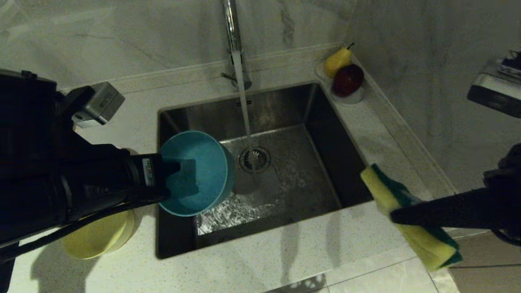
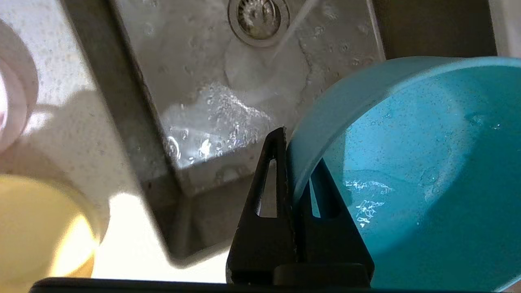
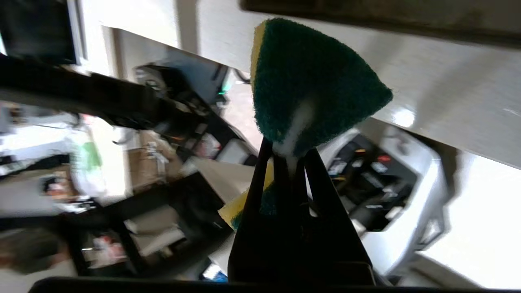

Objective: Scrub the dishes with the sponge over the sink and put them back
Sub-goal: Wipe the bowl

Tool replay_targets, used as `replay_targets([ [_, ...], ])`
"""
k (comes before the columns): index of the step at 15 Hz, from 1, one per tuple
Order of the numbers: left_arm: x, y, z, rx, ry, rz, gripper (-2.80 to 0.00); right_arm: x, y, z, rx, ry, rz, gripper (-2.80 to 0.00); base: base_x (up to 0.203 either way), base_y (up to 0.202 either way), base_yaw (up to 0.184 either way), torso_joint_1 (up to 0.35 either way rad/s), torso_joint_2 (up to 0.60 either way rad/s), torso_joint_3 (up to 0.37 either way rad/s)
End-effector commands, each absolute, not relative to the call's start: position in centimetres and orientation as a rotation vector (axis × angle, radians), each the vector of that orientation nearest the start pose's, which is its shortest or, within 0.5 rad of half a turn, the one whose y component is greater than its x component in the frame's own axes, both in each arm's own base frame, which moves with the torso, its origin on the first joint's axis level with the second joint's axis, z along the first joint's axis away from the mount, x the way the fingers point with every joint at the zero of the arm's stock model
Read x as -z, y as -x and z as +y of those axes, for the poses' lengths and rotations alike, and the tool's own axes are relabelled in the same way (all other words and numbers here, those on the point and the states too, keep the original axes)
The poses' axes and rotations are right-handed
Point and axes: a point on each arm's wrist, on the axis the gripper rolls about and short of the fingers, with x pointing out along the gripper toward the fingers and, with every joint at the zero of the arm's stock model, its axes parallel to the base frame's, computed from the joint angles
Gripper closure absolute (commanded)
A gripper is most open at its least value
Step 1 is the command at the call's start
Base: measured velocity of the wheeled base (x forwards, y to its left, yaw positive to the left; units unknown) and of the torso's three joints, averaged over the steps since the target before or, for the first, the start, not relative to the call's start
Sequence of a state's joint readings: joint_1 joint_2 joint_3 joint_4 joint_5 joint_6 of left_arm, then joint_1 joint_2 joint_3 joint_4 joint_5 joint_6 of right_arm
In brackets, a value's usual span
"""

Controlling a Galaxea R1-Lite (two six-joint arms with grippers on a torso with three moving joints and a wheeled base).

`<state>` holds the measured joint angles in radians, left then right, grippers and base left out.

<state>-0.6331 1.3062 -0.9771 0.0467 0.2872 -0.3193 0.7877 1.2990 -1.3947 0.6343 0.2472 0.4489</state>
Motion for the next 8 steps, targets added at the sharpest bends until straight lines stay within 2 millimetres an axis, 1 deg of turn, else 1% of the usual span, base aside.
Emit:
replay_targets([
  [1, -26.1, -18.8, -13.2, 0.246, 0.144, 0.365, 0.00, -33.1, -13.9, 15.4, -0.872, -0.255, 0.812, 0.00, 0.000, 0.000, 0.000, 0.000, 0.00, 0.000],
  [3, -25.9, -19.9, -14.8, 0.180, 0.151, 0.282, 0.00, -33.5, -15.0, 17.2, -0.892, -0.256, 0.850, 0.00, 0.000, 0.000, 0.000, 0.000, 0.00, 0.000],
  [4, -25.8, -19.8, -15.6, 0.189, 0.146, 0.273, 0.00, -33.8, -15.5, 18.1, -0.903, -0.265, 0.865, 0.00, 0.000, 0.000, 0.000, 0.000, 0.00, 0.000],
  [6, -25.6, -19.5, -16.3, 0.207, 0.118, 0.272, 0.00, -34.2, -16.6, 20.2, -0.910, -0.295, 0.890, 0.00, 0.000, 0.000, 0.000, 0.000, 0.00, 0.000],
  [8, -25.1, -19.9, -16.8, 0.198, 0.082, 0.274, 0.00, -34.3, -17.7, 21.9, -0.906, -0.311, 0.916, 0.00, 0.000, 0.000, 0.000, 0.000, 0.00, 0.000],
])
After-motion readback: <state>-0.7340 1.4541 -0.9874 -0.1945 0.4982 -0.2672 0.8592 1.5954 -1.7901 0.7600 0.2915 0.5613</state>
